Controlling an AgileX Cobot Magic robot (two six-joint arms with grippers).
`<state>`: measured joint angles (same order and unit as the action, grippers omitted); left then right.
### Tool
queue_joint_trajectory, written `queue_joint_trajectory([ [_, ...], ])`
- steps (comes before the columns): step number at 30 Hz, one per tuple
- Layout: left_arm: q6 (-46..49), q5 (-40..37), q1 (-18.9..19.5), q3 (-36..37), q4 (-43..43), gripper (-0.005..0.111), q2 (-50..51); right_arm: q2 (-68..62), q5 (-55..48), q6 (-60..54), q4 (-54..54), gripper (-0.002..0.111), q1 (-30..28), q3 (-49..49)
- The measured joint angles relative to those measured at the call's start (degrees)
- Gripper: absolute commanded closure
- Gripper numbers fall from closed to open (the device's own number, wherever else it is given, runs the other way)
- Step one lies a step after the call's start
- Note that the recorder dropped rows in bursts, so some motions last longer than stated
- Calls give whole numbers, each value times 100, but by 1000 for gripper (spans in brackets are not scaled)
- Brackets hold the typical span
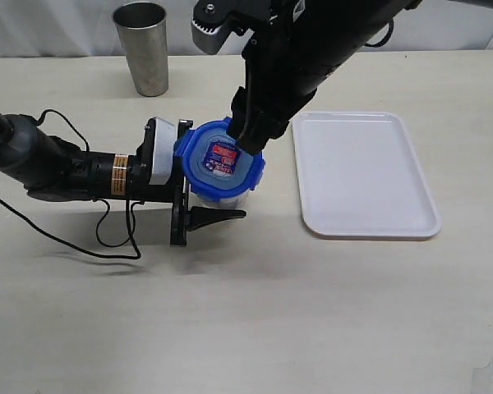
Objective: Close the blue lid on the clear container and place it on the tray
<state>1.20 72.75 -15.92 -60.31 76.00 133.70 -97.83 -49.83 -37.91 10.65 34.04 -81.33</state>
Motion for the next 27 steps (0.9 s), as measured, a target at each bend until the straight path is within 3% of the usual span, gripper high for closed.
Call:
queue_joint_trajectory([
  [16,98,0,0,0,34,107,-10,-263,-136,-747,652,63,4,-25],
  [23,98,12,0,0,63,107,-10,-415,-244,-601,716,80,4,-131],
  [27,131,12,0,0,89,107,-10,-536,-357,-524,791,83,-6,-180],
])
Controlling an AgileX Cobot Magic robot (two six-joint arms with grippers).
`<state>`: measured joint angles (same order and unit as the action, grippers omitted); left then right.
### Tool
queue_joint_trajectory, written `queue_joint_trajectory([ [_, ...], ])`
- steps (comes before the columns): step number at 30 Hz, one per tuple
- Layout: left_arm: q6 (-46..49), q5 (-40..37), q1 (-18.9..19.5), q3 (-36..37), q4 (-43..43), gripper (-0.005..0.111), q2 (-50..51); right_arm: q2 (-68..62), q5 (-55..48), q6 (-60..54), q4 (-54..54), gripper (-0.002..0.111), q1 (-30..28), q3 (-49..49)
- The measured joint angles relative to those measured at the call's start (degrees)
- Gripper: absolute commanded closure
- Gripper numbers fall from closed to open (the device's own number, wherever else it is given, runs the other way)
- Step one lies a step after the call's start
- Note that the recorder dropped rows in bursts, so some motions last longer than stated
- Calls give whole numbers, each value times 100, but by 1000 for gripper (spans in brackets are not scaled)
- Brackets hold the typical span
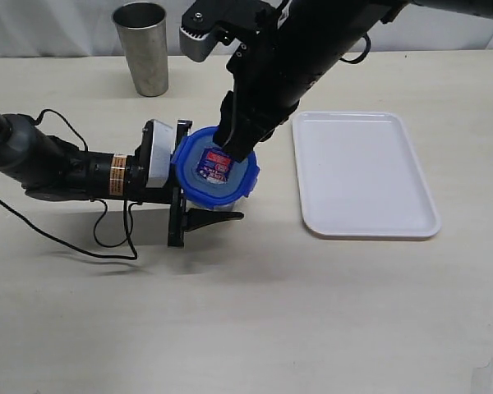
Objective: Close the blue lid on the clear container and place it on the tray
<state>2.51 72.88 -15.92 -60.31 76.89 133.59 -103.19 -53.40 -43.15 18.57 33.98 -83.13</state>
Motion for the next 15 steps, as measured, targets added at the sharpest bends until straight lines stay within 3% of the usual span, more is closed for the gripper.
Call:
queue_joint_trajectory([
  [15,-99,10,57,0,67,107,0,-350,-276,-40,330,83,-66,-220],
])
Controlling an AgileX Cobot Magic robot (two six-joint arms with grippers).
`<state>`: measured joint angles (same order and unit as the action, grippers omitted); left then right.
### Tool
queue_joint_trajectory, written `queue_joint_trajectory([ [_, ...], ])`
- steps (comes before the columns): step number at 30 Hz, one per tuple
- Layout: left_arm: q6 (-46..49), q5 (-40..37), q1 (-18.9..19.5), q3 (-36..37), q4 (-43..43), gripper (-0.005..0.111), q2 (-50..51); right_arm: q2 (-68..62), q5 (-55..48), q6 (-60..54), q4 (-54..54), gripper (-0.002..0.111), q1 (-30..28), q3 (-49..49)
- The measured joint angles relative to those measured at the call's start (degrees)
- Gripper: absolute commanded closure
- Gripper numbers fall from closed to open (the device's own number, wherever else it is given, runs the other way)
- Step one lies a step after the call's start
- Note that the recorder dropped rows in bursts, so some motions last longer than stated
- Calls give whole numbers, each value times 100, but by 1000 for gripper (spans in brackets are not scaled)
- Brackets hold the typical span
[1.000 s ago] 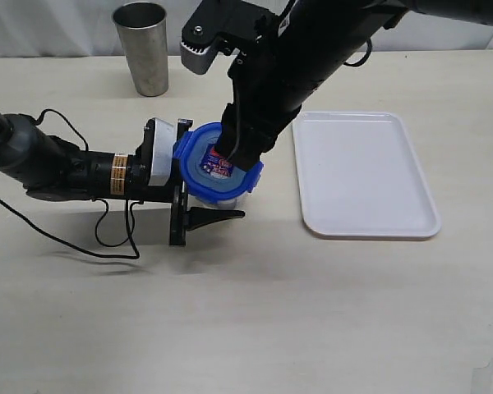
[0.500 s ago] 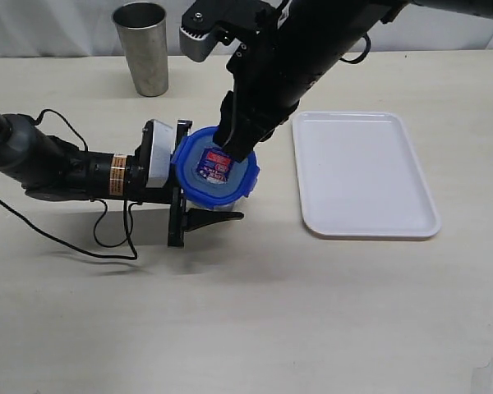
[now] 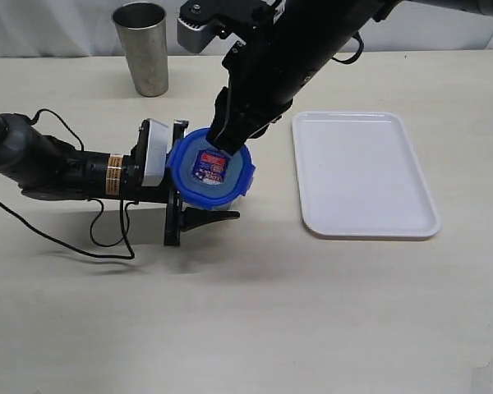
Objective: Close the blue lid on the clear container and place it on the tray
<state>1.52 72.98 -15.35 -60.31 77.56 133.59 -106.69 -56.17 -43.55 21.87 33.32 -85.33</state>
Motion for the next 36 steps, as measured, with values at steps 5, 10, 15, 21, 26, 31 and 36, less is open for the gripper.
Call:
queue_joint_trajectory([
  [5,-12,0,2,0,132,107,0,-96,-162,-143,329,83,-13,-8],
  [10,262,-99,2,0,339,107,13,-304,-615,-275,728,83,14,-8],
  [15,161,-110,2,0,333,107,13,-318,-670,-296,674,83,14,-98],
  [21,-349,-132,2,0,147,107,13,-281,-726,33,223,83,37,-478],
  [26,-1321,-237,-8,0,-265,107,13,-68,-362,728,-722,82,84,-698],
  [31,-2146,-368,-8,0,-587,107,13,81,-312,1352,-1847,77,90,-660],
  [36,-2524,-394,-8,0,-587,107,13,229,-133,1796,-2049,71,90,-608],
])
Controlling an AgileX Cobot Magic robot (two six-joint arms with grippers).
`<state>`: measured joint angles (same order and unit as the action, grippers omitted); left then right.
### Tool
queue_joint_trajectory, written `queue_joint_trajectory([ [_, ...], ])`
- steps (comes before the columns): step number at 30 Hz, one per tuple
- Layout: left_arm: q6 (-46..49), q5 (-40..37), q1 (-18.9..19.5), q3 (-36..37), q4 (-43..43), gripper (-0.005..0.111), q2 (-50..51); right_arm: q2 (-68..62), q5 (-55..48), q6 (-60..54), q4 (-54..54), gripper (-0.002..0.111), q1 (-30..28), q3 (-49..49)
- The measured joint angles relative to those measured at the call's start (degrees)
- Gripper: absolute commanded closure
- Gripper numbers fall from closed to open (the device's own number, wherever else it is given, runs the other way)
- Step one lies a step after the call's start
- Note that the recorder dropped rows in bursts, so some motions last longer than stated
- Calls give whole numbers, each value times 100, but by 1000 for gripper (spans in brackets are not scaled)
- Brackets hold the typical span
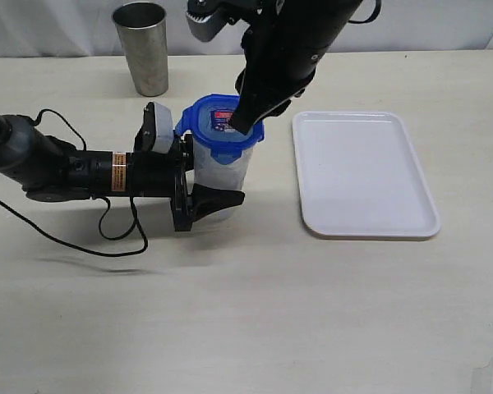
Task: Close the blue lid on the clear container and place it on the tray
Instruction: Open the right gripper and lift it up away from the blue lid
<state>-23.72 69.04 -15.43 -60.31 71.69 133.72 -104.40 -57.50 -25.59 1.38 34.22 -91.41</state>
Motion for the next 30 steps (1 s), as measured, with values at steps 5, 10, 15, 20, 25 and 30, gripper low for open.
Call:
queue_joint_trajectory([
  [5,-159,-105,0,0,10,107,-74,188,162,218,259,71,0,0],
  [10,-532,-227,0,0,55,107,-164,198,335,248,637,71,0,0],
  [15,-788,-634,0,0,331,107,-499,211,557,471,802,71,0,0],
  [20,-996,-1079,0,0,584,107,-751,211,806,1160,826,71,0,0],
  [25,-1068,-1255,0,0,634,107,-756,191,830,1915,404,71,37,-164],
  [30,-1134,-1301,0,0,636,107,-756,-10,455,3384,-1761,71,521,-762],
])
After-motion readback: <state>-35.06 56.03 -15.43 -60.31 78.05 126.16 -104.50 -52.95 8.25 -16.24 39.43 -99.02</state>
